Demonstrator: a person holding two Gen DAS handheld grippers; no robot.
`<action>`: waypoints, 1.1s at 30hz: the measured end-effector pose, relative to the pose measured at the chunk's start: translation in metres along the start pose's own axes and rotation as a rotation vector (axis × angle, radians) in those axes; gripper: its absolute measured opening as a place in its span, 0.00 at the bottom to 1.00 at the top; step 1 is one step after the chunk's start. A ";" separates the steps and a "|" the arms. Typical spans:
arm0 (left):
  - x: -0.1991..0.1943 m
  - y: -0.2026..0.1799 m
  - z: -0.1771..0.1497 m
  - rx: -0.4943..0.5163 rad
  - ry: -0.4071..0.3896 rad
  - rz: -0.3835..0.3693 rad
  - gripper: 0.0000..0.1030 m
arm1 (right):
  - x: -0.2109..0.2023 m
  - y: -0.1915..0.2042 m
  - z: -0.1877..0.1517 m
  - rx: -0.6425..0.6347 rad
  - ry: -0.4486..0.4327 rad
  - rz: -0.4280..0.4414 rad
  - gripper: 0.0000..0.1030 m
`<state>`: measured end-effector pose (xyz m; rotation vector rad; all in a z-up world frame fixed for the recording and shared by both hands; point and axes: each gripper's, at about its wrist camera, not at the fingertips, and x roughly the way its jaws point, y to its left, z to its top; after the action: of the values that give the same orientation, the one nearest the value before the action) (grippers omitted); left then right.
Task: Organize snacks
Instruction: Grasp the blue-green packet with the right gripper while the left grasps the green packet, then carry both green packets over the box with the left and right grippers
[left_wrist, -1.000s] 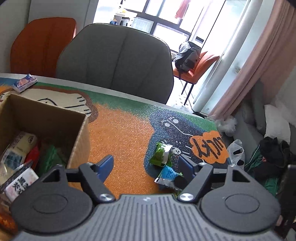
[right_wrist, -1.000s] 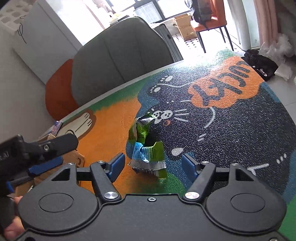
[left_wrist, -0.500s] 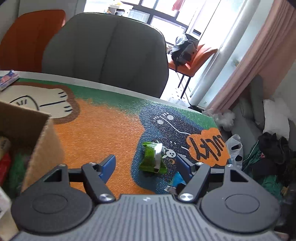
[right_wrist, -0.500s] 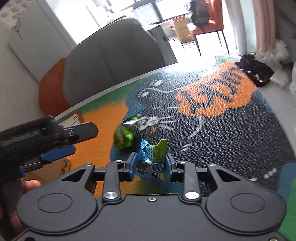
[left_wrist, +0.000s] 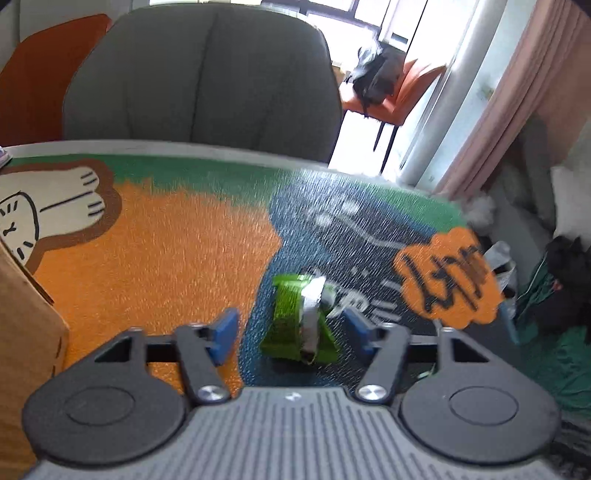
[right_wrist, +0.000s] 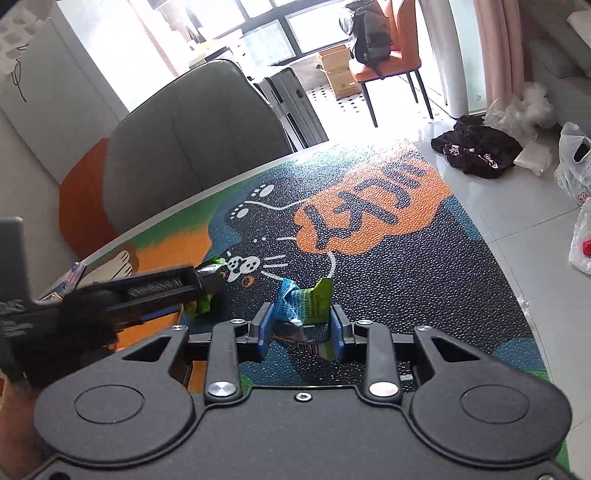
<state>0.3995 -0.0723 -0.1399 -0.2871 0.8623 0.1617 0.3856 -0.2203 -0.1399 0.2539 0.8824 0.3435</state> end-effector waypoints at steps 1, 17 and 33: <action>-0.001 -0.001 -0.001 0.013 -0.006 0.012 0.41 | -0.001 -0.001 0.001 0.000 -0.003 0.001 0.30; -0.071 0.014 0.005 0.025 -0.066 -0.032 0.27 | -0.027 0.031 0.004 -0.046 -0.063 0.035 0.30; -0.160 0.052 0.003 0.023 -0.141 -0.064 0.27 | -0.070 0.108 -0.002 -0.154 -0.137 0.087 0.30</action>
<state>0.2862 -0.0258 -0.0251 -0.2781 0.7139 0.1107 0.3225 -0.1488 -0.0535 0.1714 0.7078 0.4676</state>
